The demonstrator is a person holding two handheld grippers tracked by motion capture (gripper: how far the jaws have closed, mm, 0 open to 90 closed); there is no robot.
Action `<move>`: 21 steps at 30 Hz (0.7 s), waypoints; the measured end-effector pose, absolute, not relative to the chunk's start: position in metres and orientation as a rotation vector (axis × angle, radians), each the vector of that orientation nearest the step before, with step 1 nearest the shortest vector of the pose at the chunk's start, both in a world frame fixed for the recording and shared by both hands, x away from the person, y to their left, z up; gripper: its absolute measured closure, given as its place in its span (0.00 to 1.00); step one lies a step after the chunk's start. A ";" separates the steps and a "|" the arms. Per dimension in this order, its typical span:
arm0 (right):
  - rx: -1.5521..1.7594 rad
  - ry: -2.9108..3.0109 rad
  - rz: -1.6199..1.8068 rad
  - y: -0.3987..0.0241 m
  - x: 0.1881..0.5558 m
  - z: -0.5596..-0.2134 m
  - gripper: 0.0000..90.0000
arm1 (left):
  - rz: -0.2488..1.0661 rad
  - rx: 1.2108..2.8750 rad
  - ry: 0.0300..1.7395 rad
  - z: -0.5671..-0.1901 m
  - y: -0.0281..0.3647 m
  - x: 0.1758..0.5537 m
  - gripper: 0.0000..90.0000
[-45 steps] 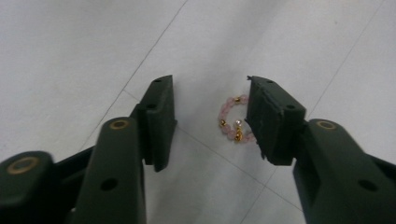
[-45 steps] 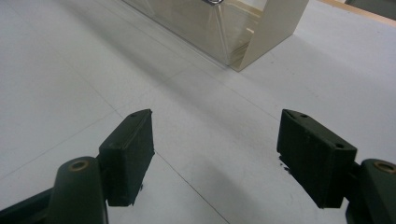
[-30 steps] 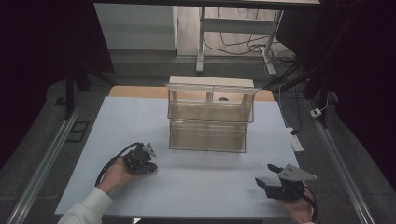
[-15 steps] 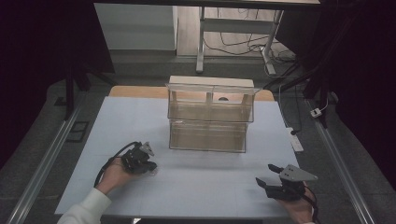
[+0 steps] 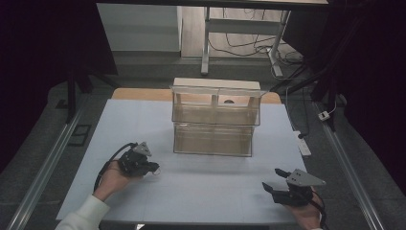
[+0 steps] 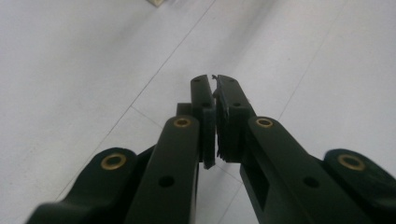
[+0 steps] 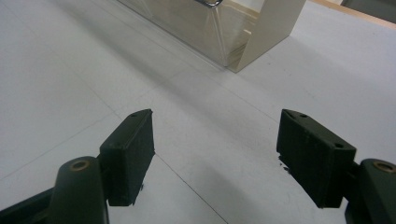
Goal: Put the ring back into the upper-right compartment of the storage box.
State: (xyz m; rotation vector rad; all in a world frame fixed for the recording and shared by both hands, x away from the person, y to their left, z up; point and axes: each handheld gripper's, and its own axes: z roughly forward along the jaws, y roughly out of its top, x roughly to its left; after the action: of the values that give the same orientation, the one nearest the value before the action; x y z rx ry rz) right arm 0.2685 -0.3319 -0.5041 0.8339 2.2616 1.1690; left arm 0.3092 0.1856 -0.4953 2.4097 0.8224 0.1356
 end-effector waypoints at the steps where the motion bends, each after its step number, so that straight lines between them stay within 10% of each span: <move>1: 0.834 2.262 1.169 -0.332 0.268 -0.504 0.30 | 0.136 2.405 0.820 -0.494 0.186 0.309 0.95; 21: 0.839 2.249 1.183 -0.333 0.268 -0.504 0.30 | 0.163 2.199 0.823 -0.469 0.206 0.299 0.95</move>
State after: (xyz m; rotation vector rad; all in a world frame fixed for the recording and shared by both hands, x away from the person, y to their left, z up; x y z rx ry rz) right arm 0.2683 -0.3331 -0.5036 0.8387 2.2490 1.1832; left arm 0.2991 0.2063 -0.4689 2.1992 0.8234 0.1633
